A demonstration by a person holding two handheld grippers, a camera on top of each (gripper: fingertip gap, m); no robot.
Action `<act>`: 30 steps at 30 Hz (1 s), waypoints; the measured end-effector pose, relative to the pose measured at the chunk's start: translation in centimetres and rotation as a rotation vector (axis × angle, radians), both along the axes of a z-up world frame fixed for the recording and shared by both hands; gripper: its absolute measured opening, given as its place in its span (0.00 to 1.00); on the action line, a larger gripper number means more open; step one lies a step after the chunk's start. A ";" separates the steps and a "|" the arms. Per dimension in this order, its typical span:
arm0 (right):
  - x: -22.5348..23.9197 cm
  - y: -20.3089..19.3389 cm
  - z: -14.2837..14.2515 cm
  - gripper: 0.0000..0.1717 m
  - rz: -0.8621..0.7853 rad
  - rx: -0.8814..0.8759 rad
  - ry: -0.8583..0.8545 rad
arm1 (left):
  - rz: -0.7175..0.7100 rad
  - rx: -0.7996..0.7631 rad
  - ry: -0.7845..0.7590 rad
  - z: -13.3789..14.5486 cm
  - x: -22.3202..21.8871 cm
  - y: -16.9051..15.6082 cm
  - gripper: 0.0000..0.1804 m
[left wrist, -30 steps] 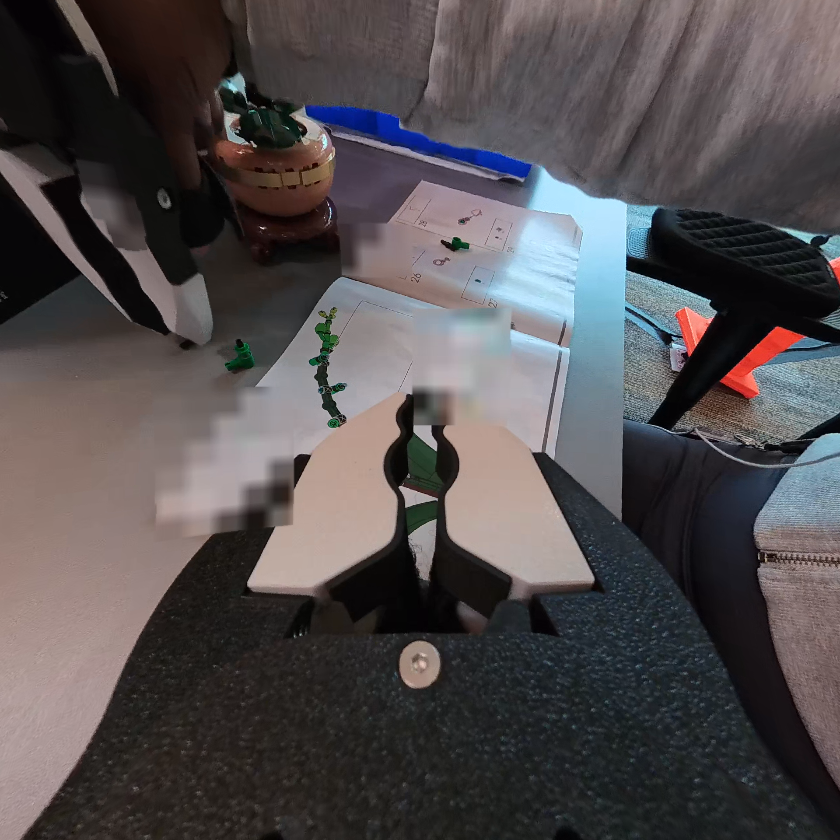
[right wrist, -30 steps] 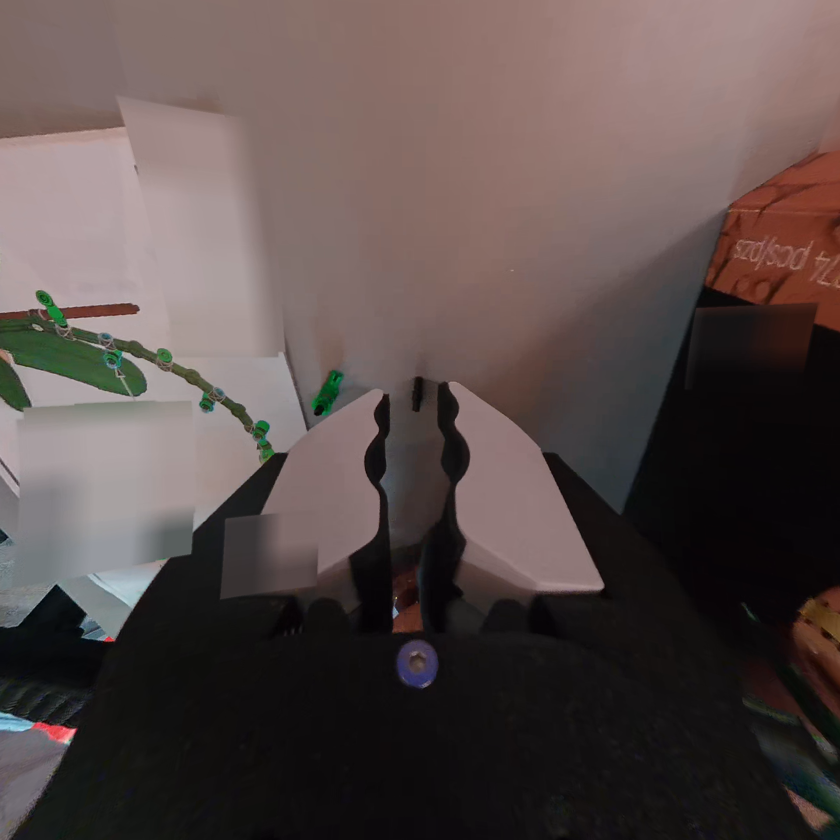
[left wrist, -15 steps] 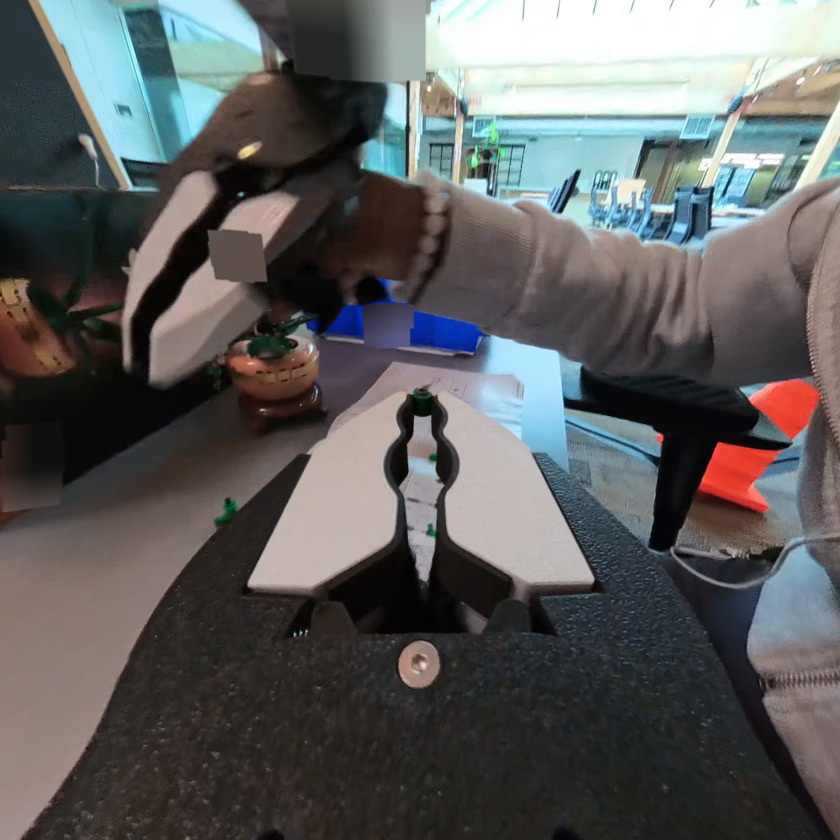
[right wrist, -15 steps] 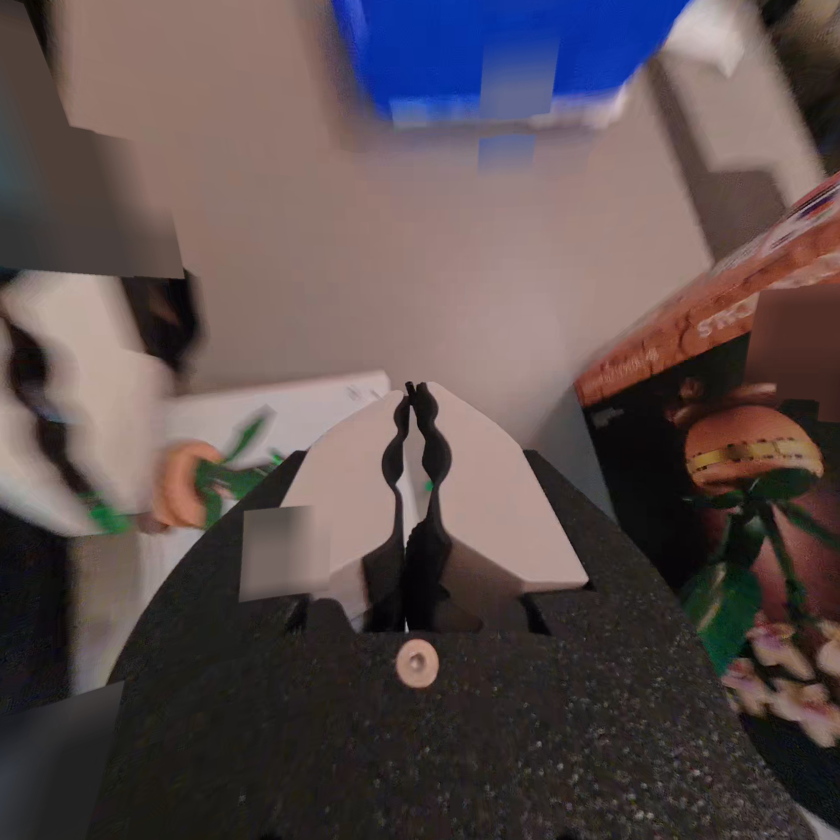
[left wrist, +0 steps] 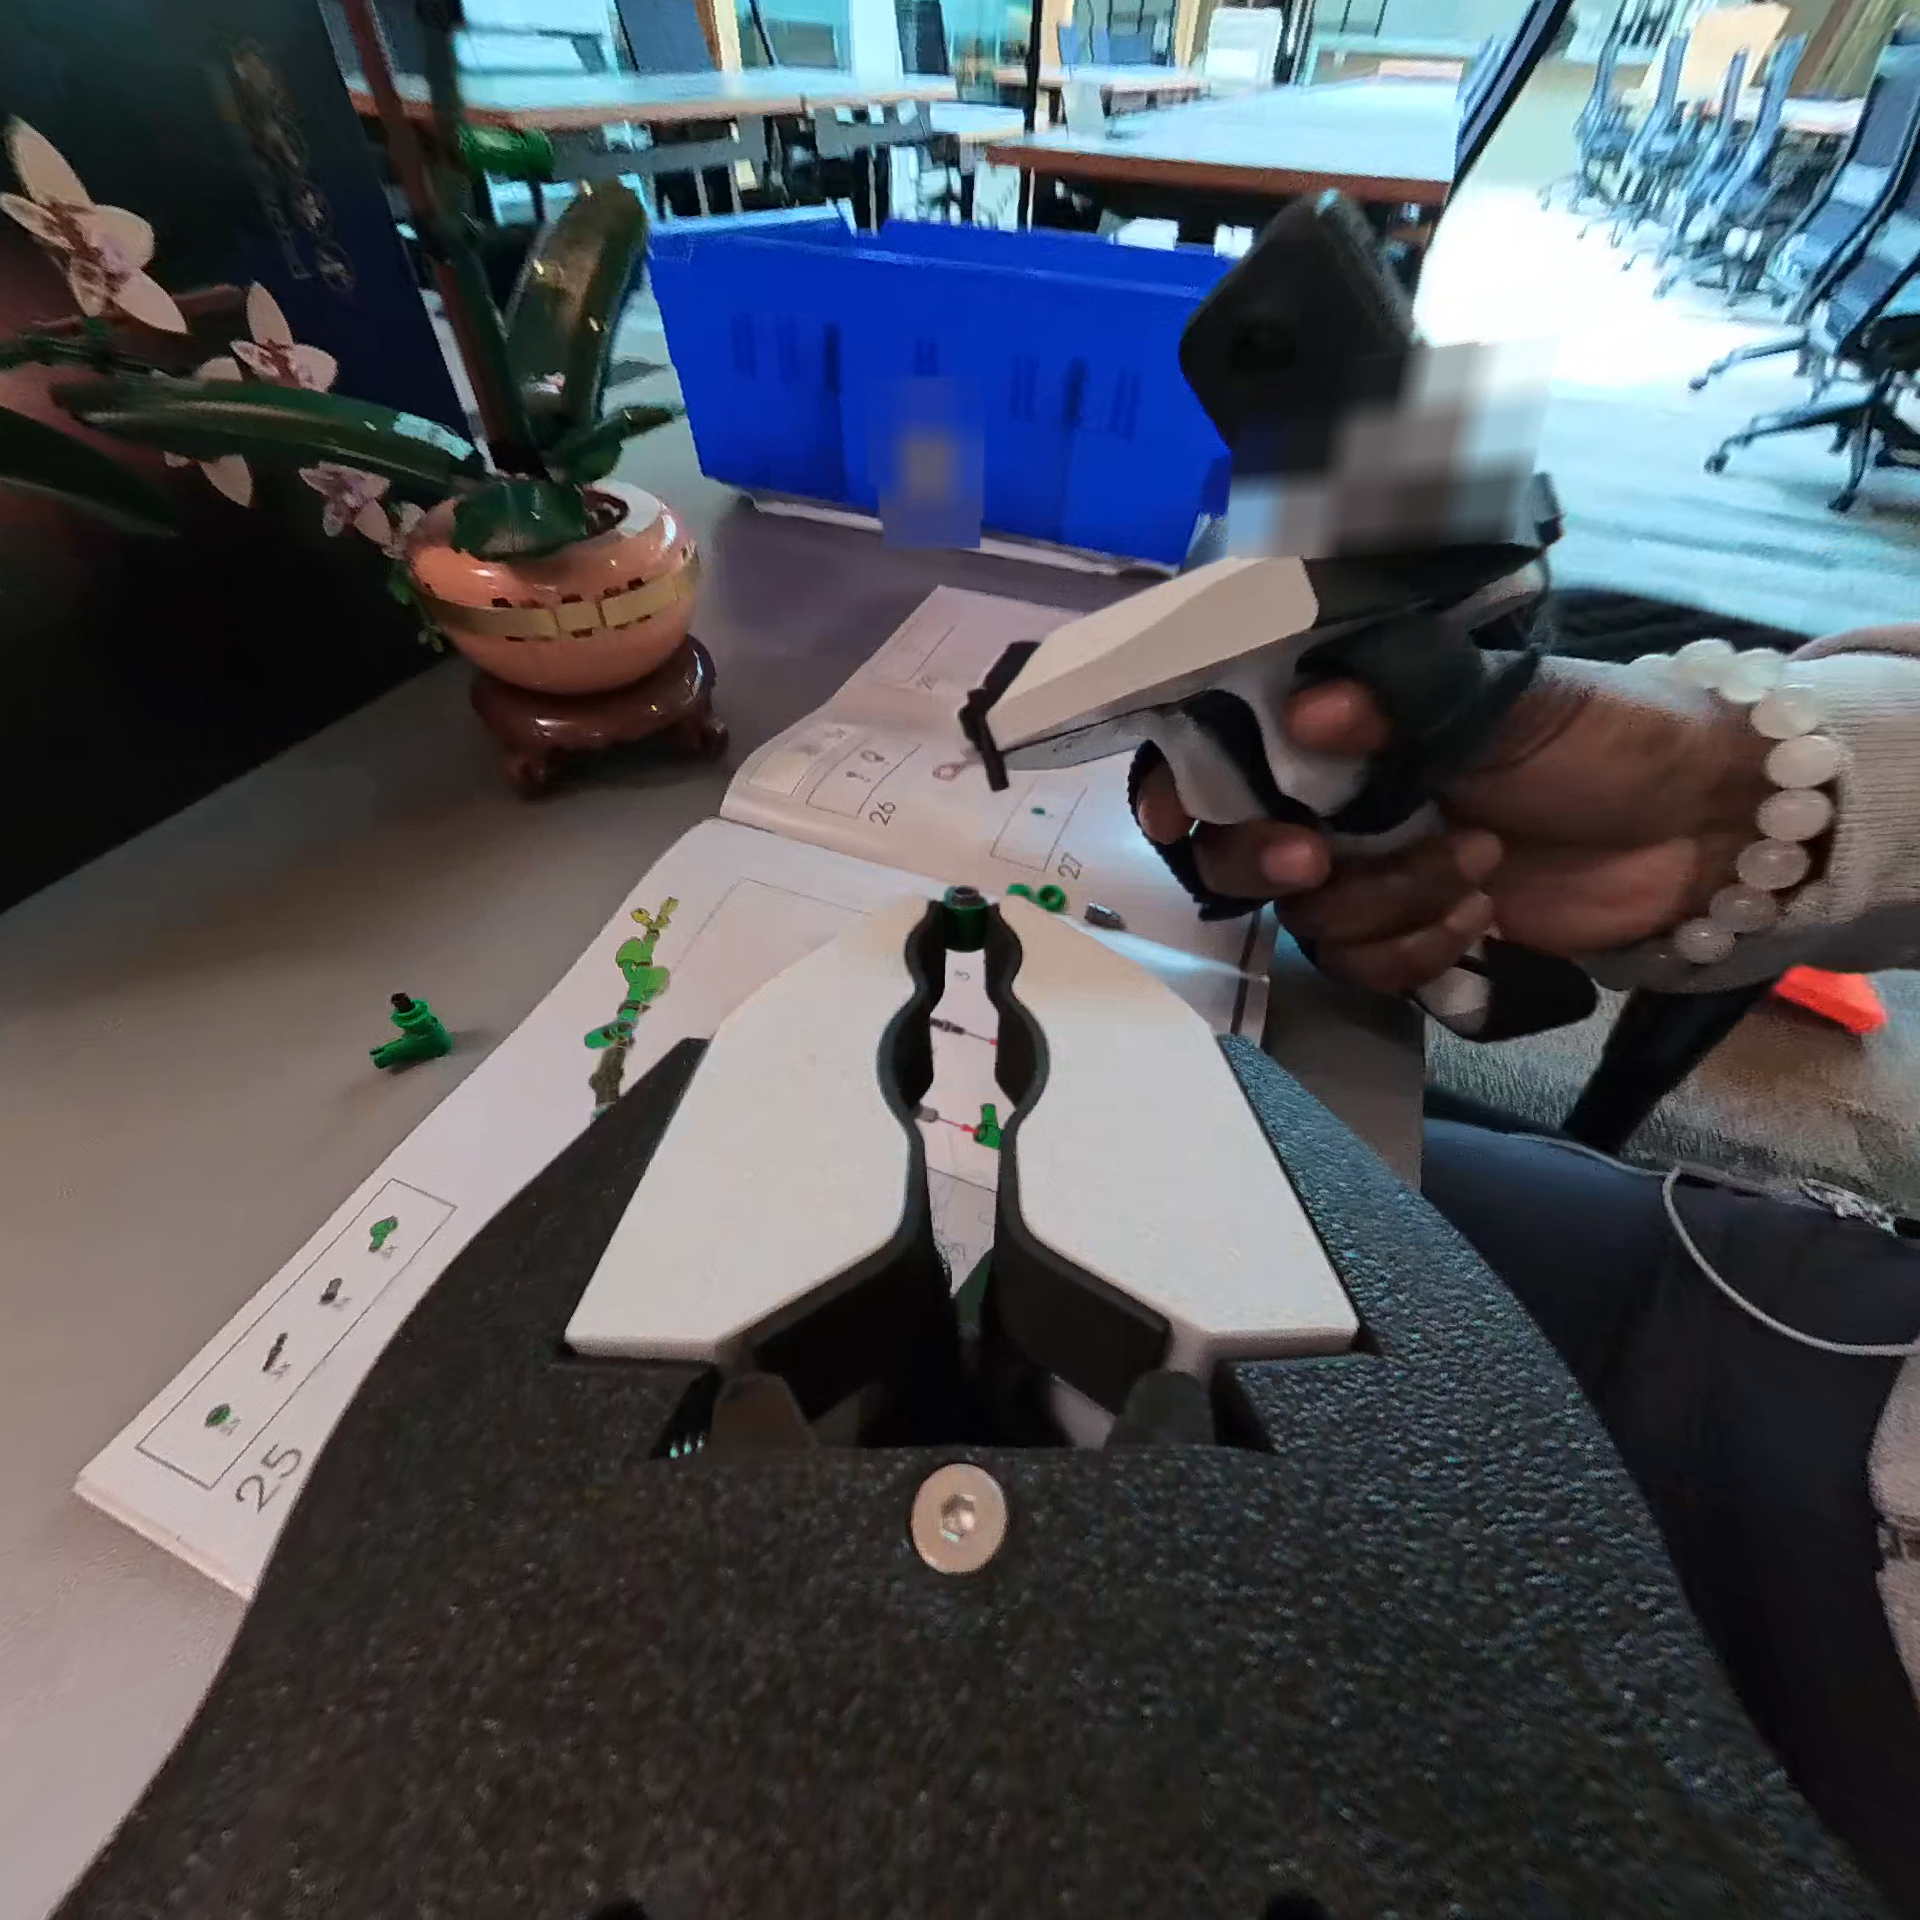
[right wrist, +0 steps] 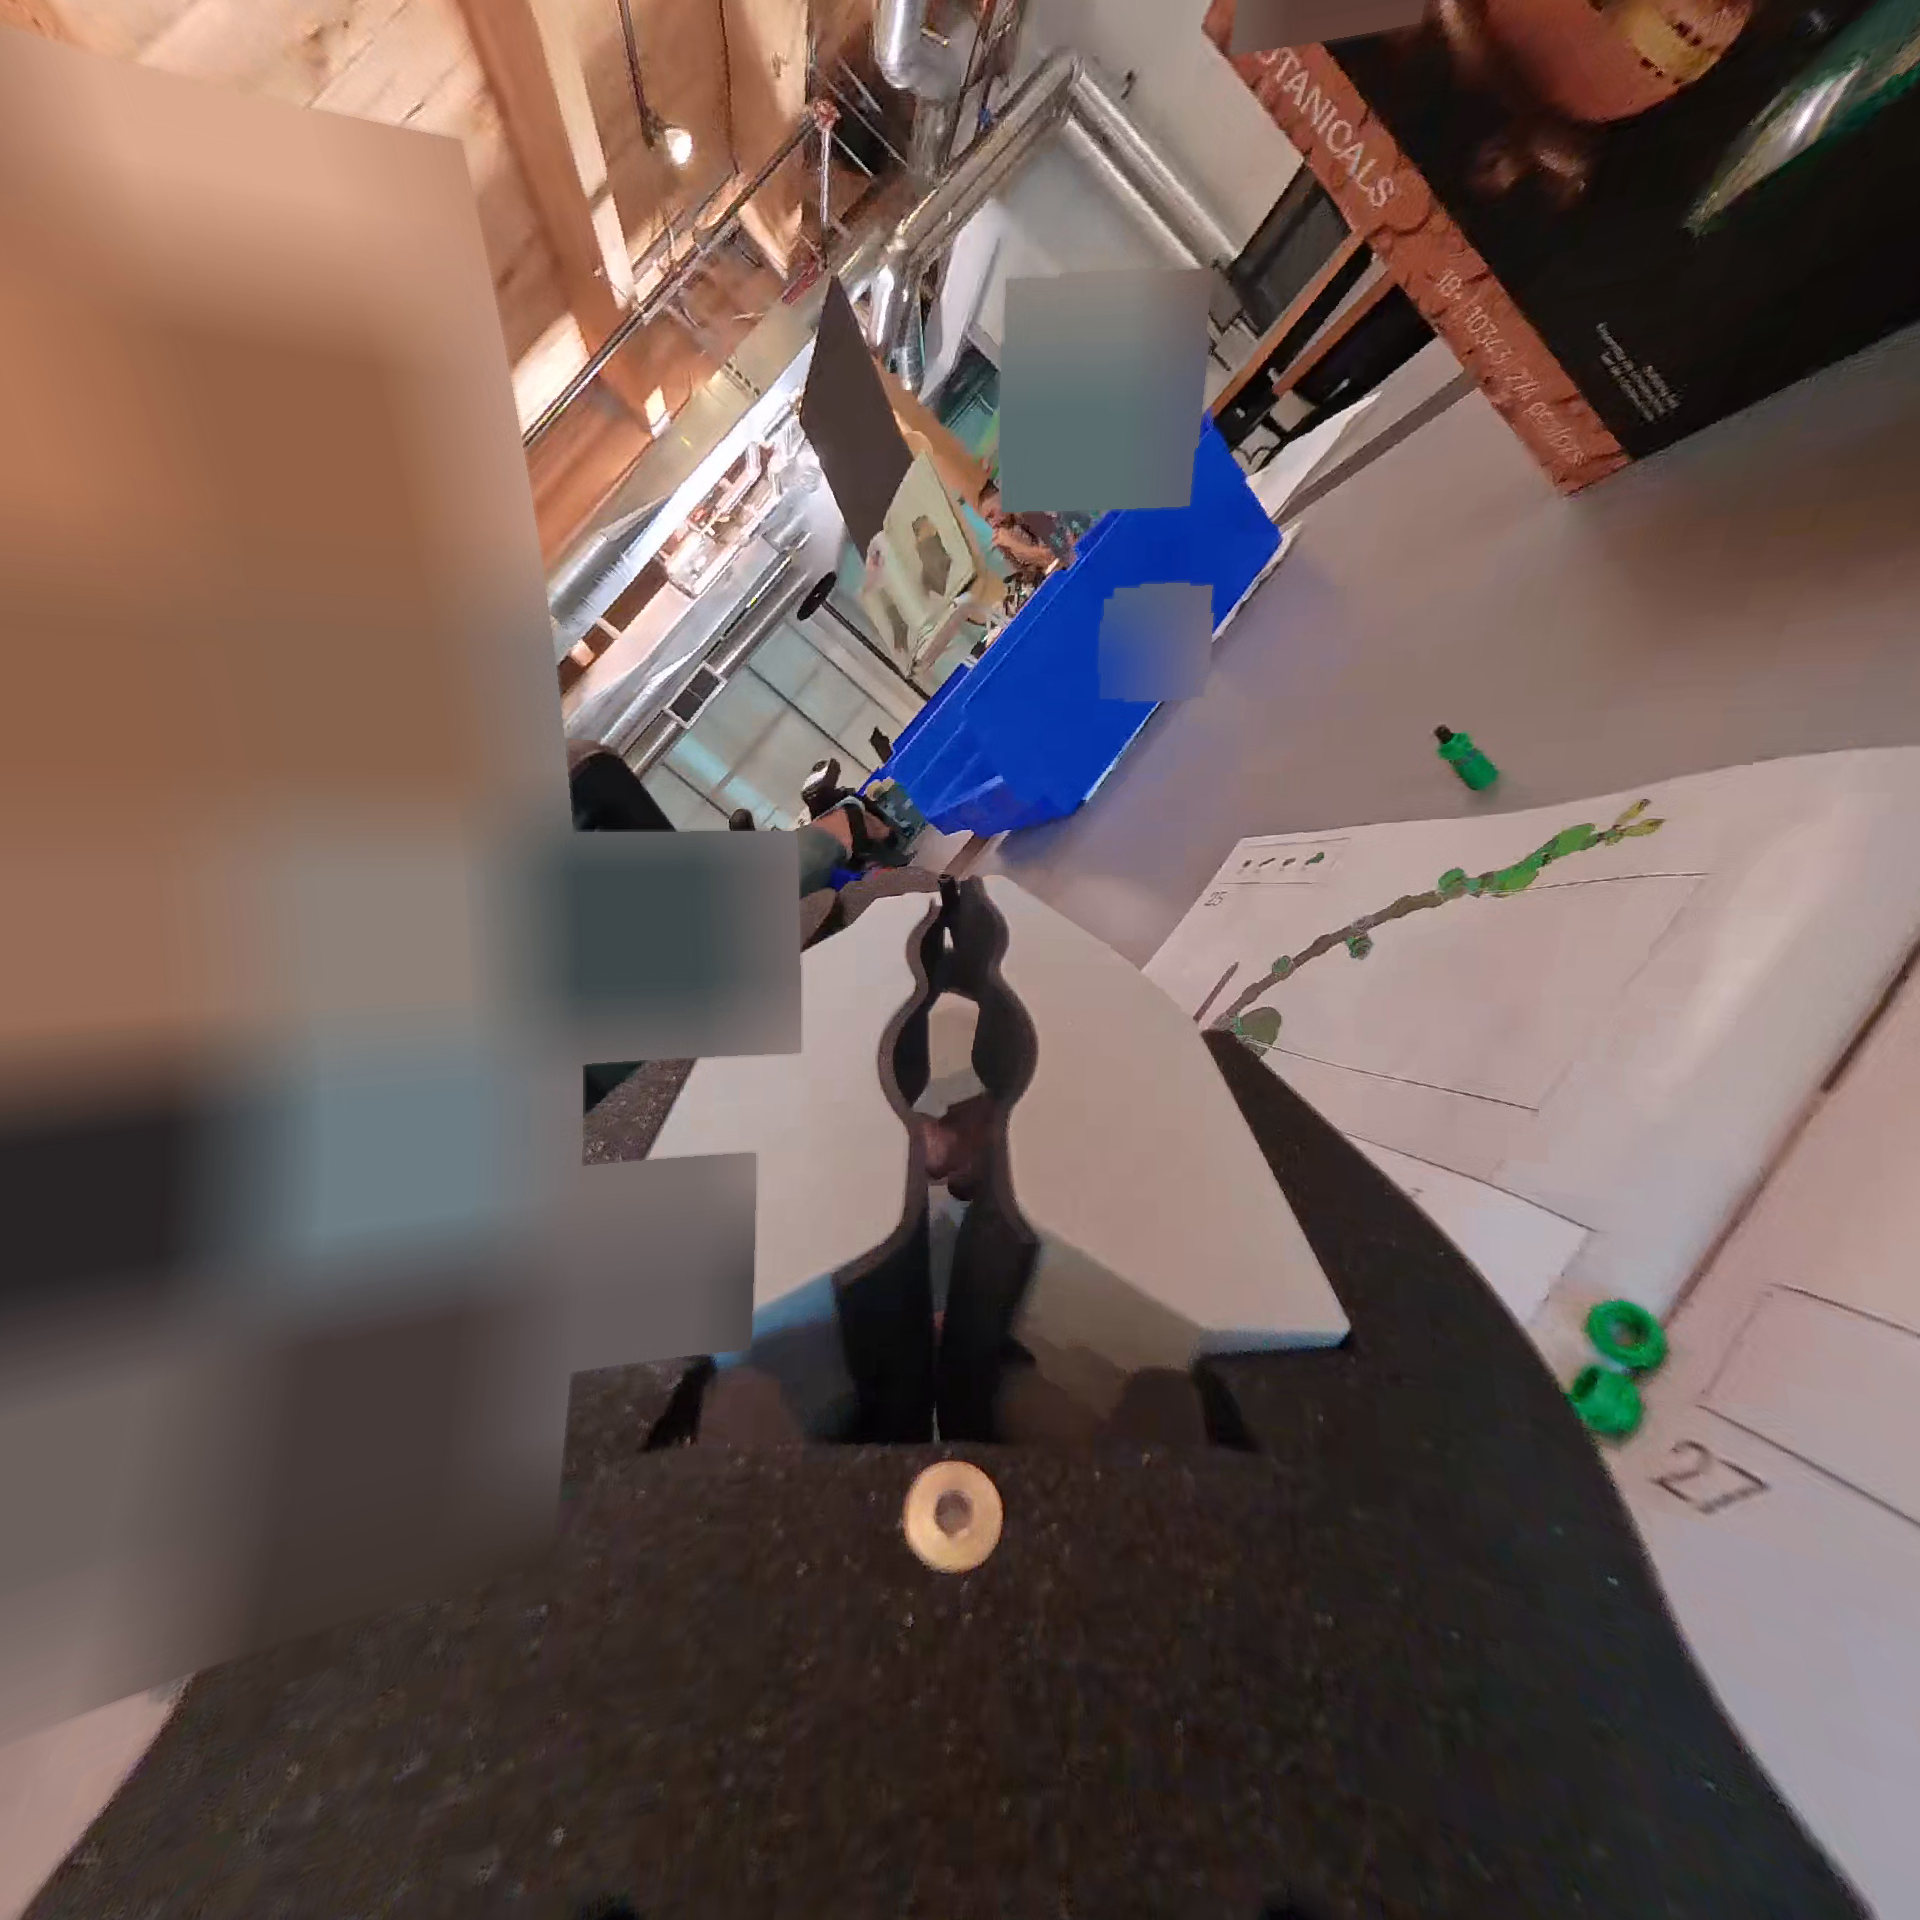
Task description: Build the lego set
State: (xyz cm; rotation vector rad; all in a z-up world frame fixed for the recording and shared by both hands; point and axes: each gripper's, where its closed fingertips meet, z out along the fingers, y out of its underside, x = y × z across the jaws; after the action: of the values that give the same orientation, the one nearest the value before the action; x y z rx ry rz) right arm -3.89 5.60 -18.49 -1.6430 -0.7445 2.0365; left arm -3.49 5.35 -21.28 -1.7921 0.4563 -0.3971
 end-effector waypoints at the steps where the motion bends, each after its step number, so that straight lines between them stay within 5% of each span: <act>1: -0.2 -0.4 0.0 0.01 -0.004 0.015 0.004 | -0.005 -0.021 0.011 -0.3 0.1 0.1 0.03; 30: -1.3 0.1 -2.2 0.01 -0.090 0.064 -0.110 | -0.001 -0.090 -0.062 -0.6 -0.4 0.5 0.03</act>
State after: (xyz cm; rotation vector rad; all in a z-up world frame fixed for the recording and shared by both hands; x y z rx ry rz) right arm -5.14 5.67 -20.71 -1.7311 -0.7509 1.8545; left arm -3.92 5.81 -21.92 -1.8609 0.4007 -0.4790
